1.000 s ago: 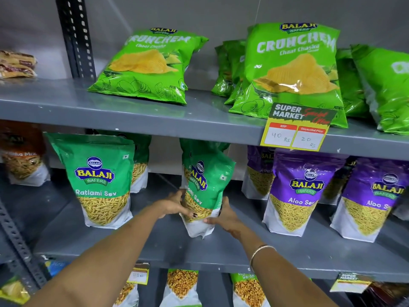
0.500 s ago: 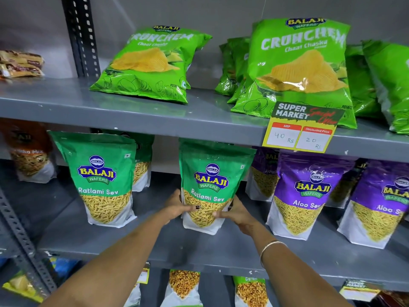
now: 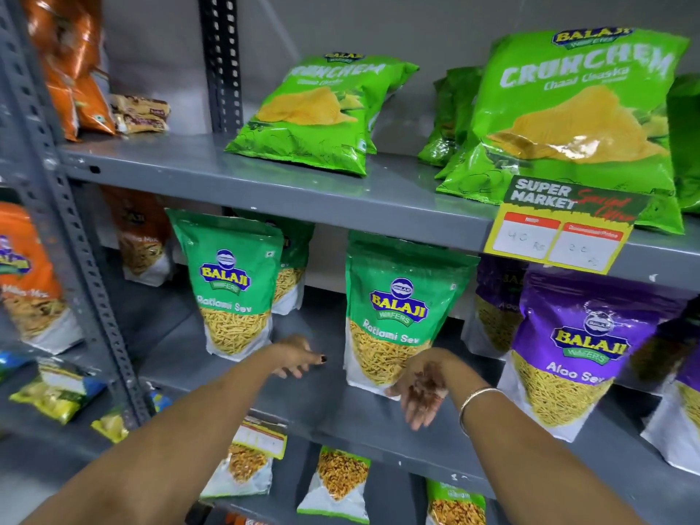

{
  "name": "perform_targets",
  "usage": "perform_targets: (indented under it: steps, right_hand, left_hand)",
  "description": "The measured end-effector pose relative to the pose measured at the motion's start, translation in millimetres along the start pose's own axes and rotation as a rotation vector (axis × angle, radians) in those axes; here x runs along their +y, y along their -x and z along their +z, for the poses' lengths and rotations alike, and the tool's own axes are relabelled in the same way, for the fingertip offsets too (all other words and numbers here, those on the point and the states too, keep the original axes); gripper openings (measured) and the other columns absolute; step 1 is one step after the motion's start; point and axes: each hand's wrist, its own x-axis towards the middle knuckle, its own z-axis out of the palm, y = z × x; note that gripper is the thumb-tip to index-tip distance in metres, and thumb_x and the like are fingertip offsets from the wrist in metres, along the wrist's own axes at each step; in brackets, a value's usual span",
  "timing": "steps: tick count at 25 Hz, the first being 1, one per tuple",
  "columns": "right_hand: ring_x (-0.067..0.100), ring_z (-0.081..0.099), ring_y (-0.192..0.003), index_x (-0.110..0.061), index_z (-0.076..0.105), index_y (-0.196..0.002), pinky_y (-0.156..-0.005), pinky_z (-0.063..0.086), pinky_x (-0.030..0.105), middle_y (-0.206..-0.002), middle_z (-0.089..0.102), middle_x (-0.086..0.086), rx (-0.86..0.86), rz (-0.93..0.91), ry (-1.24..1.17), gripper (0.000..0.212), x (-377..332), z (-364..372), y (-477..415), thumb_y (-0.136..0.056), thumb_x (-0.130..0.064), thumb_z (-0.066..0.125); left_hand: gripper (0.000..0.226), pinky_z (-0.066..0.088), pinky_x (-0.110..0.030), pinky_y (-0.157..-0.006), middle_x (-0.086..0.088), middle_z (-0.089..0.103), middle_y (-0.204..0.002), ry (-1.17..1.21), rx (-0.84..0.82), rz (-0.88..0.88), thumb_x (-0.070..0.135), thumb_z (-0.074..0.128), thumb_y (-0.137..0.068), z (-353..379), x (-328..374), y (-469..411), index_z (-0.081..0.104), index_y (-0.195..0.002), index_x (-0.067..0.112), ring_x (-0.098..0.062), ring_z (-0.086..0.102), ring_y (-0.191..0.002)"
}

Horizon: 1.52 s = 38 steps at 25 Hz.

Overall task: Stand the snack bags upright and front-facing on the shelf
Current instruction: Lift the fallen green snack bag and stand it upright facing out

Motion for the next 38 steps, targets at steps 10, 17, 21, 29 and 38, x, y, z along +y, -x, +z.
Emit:
perform_targets:
  steps: [10, 17, 21, 29, 38]
  right_hand:
    - [0.022, 0.041, -0.132, -0.006, 0.035, -0.137, -0.097, 0.042, 0.03, -0.139, 0.042, 0.0, 0.408, -0.529, -0.169, 0.082, -144, 134, -92, -0.071, -0.025, 0.078]
    - [0.024, 0.058, -0.107, 0.002, 0.047, -0.126, -0.076, 0.057, 0.019, -0.128, 0.058, 0.019, 0.476, -0.705, -0.507, 0.06, -175, 187, -108, -0.071, 0.011, 0.069]
    - [0.021, 0.057, -0.108, 0.002, 0.044, -0.128, -0.084, 0.054, 0.018, -0.121, 0.059, 0.01, 0.521, -0.68, -0.454, 0.063, -171, 205, -90, -0.072, 0.01, 0.07]
    - [0.019, 0.052, -0.11, -0.008, 0.039, -0.135, -0.061, 0.047, 0.014, -0.137, 0.053, 0.011, 0.544, -0.558, -0.334, 0.069, -164, 236, -61, -0.075, -0.005, 0.073]
    - [0.016, 0.047, -0.105, -0.011, 0.038, -0.135, -0.059, 0.042, 0.017, -0.139, 0.051, 0.01, 0.535, -0.508, -0.277, 0.064, -164, 242, -49, -0.079, -0.01, 0.07]
  left_hand:
    - [0.059, 0.04, -0.039, -0.102, -0.021, 0.051, -0.137, 0.231, 0.322, 0.006, 0.01, 0.07, -0.079, -136, -156, -6, 0.045, -0.131, -0.003, -0.032, 0.051, -0.124]
    - [0.058, 0.047, -0.031, -0.084, -0.028, 0.058, -0.127, 0.372, 0.205, 0.213, 0.005, 0.075, -0.07, -143, -177, -37, 0.049, -0.12, -0.009, -0.026, 0.058, -0.107]
    - [0.049, 0.045, -0.028, -0.084, -0.017, 0.062, -0.121, 0.351, 0.145, 0.251, 0.003, 0.072, -0.075, -144, -179, -20, 0.052, -0.118, -0.009, -0.021, 0.058, -0.105]
    - [0.046, 0.046, -0.033, -0.094, -0.018, 0.067, -0.119, 0.183, 0.163, 0.246, 0.018, 0.077, -0.071, -145, -196, 14, 0.06, -0.11, -0.001, -0.03, 0.062, -0.11]
    - [0.056, 0.047, -0.038, -0.101, -0.016, 0.064, -0.124, 0.095, 0.175, 0.229, 0.025, 0.078, -0.069, -145, -197, 25, 0.058, -0.116, 0.002, -0.03, 0.06, -0.114]
